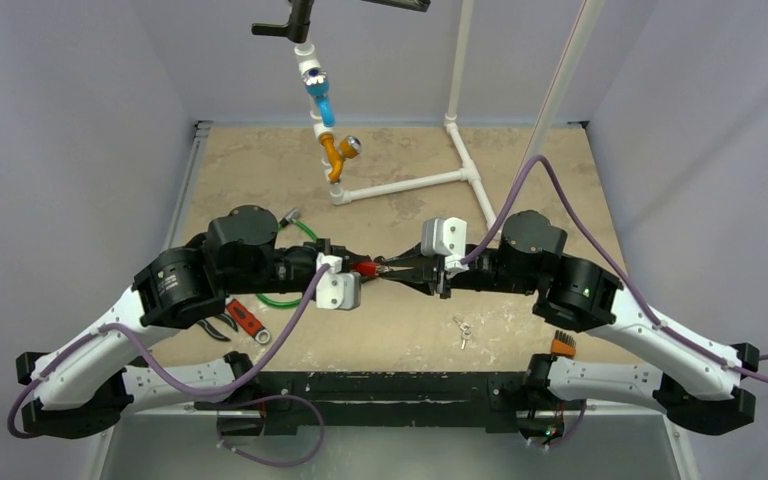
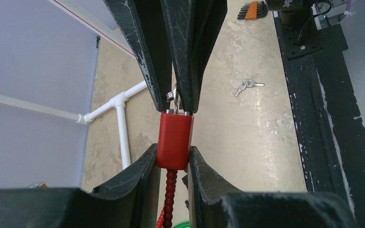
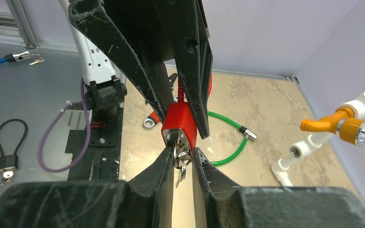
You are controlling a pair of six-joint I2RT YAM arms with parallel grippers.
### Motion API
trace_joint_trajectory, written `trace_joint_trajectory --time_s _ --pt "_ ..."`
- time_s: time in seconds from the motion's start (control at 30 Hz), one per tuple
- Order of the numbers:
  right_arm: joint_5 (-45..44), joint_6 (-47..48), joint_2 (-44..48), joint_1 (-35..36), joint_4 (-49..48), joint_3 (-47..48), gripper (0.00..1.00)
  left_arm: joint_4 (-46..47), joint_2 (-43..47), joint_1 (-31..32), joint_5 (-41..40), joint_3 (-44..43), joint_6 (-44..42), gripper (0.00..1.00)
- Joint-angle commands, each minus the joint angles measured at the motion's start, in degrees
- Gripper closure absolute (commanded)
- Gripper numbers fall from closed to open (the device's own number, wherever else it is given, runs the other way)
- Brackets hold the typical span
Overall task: Unlock with the key
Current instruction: Unlock the lock.
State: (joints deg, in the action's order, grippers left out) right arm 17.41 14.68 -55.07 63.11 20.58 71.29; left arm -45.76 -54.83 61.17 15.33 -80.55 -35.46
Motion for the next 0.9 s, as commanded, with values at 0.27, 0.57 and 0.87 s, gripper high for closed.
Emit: trace_joint_trajectory --time_s 0.27,0.57,0.87 --pt "-4.35 2.48 2.95 0.89 -0.90 0.51 0.63 1.92 -1.71 -1.04 1.72 -3.00 5.07 1.00" --pt "-5.06 2.98 3.50 0.88 -0.45 -0.60 0.80 2.15 -2.43 -2.88 3.45 -3.84 8.63 1.00" --pt "-4.93 2.71 2.99 0.92 -0.98 -0.31 0.73 2.43 -2.04 -2.98 6.08 -3.50 9.06 1.00"
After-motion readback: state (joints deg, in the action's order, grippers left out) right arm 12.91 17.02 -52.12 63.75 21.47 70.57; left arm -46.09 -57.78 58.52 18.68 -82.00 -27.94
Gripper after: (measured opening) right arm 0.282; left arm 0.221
